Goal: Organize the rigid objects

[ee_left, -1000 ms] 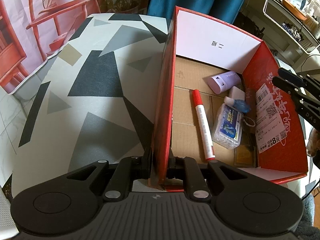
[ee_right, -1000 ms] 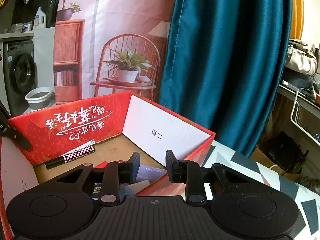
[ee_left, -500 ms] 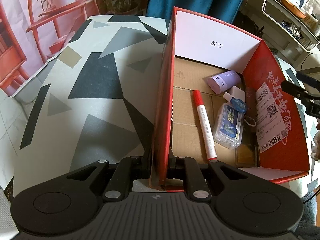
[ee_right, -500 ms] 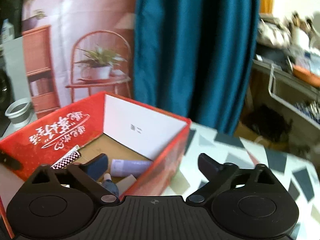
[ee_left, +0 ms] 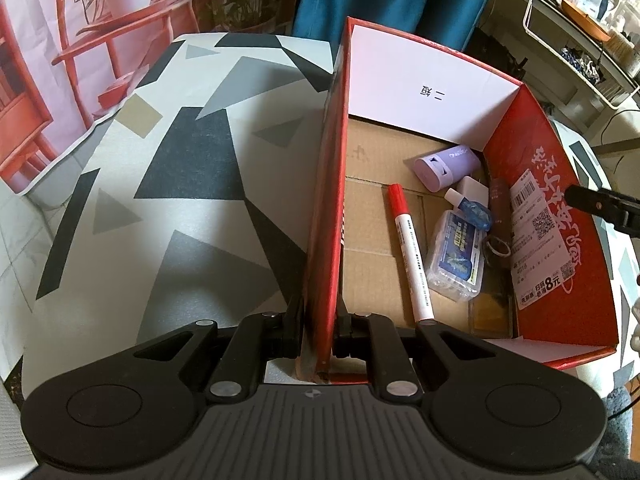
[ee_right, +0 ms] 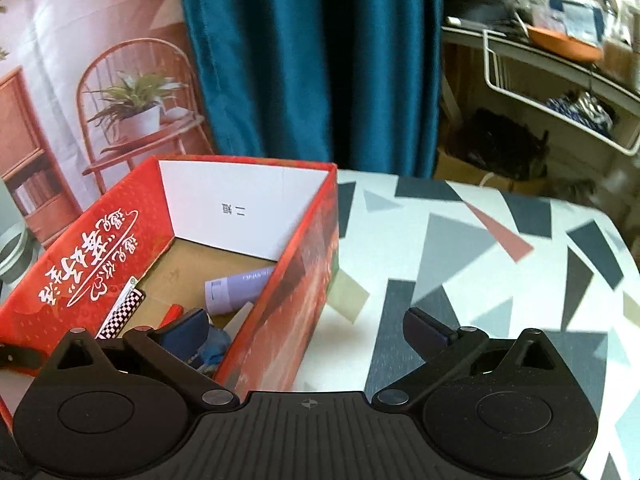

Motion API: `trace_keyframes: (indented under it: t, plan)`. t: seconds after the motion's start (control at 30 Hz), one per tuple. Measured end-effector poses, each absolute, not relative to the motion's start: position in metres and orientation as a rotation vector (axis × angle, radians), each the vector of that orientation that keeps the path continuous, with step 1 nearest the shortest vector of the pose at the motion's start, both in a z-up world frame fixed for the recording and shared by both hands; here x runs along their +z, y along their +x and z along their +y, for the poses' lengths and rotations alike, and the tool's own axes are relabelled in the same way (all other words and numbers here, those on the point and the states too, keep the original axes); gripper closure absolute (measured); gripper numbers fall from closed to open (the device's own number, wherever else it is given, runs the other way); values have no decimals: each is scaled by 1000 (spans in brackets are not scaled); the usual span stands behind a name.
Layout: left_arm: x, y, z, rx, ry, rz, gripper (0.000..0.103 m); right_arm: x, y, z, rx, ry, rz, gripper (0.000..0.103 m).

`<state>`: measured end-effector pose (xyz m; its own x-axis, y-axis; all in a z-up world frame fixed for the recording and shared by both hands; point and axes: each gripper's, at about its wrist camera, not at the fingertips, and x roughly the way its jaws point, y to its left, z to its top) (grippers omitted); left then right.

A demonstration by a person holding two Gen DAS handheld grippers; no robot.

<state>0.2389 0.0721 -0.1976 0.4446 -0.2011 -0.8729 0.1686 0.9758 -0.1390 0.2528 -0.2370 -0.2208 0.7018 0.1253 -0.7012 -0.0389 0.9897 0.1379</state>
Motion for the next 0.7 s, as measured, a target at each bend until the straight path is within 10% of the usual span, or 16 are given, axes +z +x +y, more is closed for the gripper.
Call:
trace_keyframes:
  t: [0.4, 0.7]
  plan:
    - [-164, 236, 69, -260, -89, 965, 74, -177, 223, -236, -28, 70, 743, 0]
    - [-80, 191, 42, -269, 20, 619, 9, -108, 174, -235, -58, 96, 611, 0]
